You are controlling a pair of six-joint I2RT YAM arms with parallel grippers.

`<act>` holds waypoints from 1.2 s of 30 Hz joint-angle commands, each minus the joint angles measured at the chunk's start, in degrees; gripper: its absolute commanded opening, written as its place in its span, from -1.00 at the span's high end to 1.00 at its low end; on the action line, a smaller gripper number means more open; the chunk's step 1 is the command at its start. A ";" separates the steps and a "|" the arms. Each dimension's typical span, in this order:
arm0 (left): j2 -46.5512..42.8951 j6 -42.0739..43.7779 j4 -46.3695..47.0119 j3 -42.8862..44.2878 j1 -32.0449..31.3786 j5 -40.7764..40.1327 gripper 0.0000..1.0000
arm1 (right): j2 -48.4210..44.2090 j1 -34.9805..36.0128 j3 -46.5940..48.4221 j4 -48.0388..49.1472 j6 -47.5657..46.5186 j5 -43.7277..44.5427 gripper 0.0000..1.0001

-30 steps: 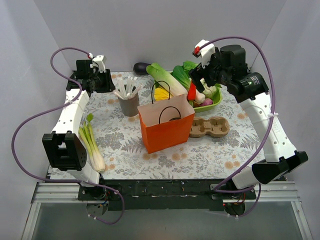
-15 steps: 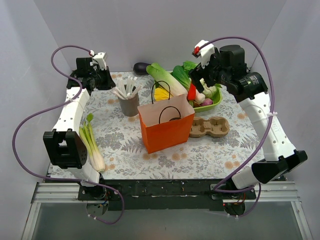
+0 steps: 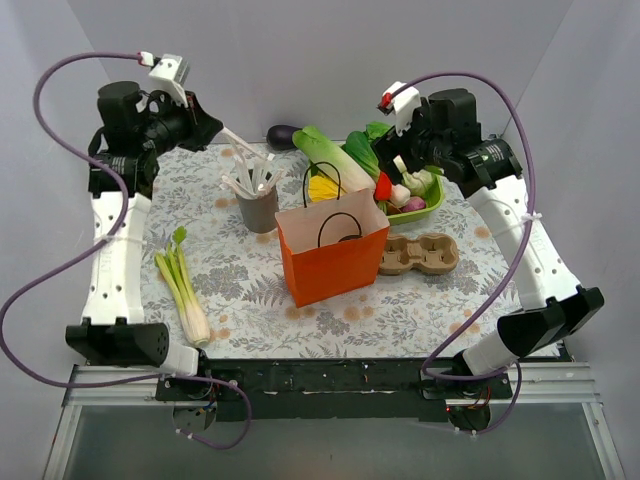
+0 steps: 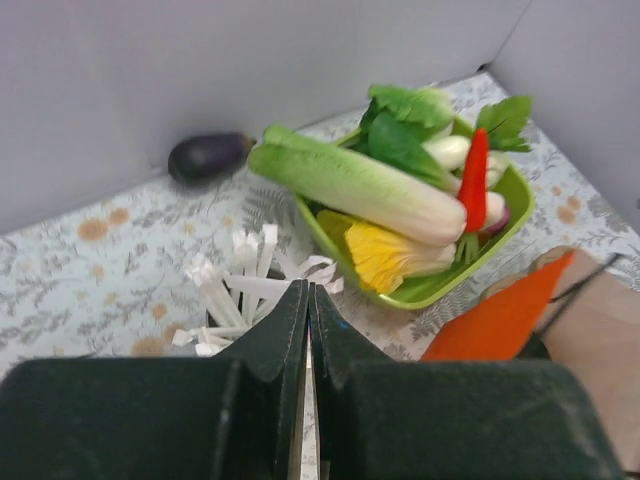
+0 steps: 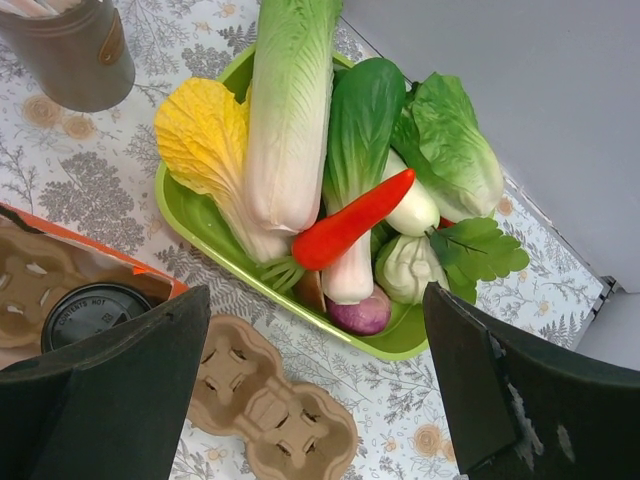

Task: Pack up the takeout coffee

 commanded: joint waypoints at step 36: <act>-19.98 1.30 -14.76 9.62 -1.33 15.36 1.00 | 4.65 -4.42 7.03 1.04 -1.91 -12.18 -0.81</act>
